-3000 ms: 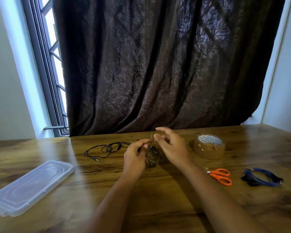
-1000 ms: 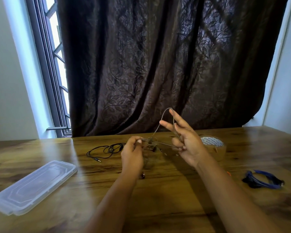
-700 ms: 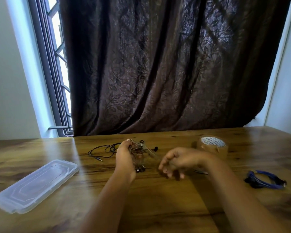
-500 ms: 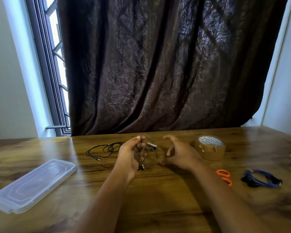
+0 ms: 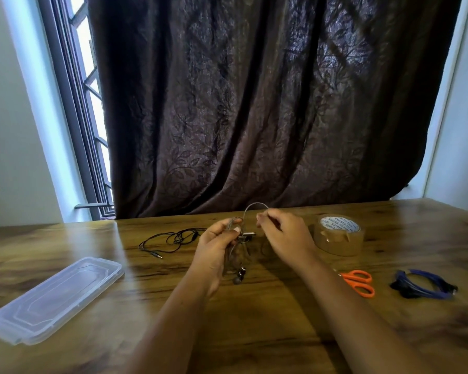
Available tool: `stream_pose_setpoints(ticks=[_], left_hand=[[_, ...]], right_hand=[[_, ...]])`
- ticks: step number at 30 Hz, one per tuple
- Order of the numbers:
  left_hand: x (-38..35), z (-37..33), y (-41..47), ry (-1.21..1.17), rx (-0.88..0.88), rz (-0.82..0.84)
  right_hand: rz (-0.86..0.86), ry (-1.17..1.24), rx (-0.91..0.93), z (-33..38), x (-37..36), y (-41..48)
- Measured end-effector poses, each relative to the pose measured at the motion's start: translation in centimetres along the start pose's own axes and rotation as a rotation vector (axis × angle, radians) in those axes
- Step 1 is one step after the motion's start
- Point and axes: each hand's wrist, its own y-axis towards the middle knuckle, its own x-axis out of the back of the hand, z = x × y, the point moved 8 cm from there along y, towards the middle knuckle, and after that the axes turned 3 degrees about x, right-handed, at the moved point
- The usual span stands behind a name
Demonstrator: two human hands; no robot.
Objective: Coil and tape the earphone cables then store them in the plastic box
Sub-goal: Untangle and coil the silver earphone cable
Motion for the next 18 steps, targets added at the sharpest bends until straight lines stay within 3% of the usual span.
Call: stream_pose_setpoints(ticks=[3,5,9,13,18], left_hand=[[0.7,-0.1,0.2,-0.017,-0.027,-0.050],[0.4,-0.1,0.3,-0.038,-0.039,-0.017],[0.3,0.1,0.4,-0.033,-0.045,-0.008],[1.2,0.1,0.8,-0.083,-0.037,-0.046],[0.7,0.4,0.6,-0.134,0.031,-0.025]], right_hand=[[-0.052,0.105,0.071,1.3,0.7,0.0],[0.021,0.103,0.138,2.3,0.1,-0.1],[0.231,-0.201,0.211,3.2,-2.5,-0.8],[0.168,-0.212,0.181,3.4,-2.3,-0.7],[0.242,-0.208,0.129,1.7,-3.2,-0.7]])
